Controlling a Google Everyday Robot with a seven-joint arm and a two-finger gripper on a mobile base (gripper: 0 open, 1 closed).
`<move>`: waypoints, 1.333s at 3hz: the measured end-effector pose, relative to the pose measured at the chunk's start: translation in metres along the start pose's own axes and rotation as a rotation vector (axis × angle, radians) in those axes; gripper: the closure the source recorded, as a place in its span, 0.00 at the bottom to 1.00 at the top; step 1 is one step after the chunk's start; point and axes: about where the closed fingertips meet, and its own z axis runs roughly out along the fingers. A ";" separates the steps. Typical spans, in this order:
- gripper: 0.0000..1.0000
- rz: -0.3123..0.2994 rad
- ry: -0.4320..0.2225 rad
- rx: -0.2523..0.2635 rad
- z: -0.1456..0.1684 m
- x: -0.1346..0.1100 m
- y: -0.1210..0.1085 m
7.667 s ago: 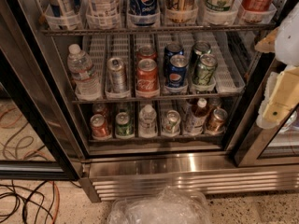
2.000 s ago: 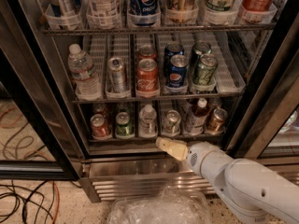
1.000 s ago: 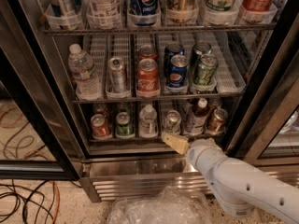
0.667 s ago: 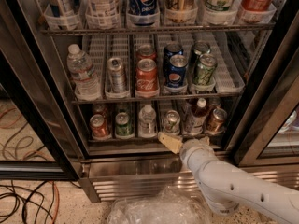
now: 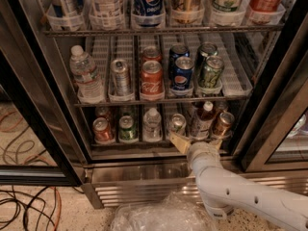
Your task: Pick blue plastic bottle from bottom shelf of fridge
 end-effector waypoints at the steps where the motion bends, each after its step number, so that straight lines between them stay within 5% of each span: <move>1: 0.00 0.000 0.000 0.000 0.000 0.000 0.000; 3: 0.05 0.085 0.012 0.041 0.006 0.016 -0.009; 4: 0.15 0.103 0.003 0.071 0.010 0.019 -0.015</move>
Offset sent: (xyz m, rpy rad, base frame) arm 0.0011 0.0070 -0.0294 0.1060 0.0363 -0.0416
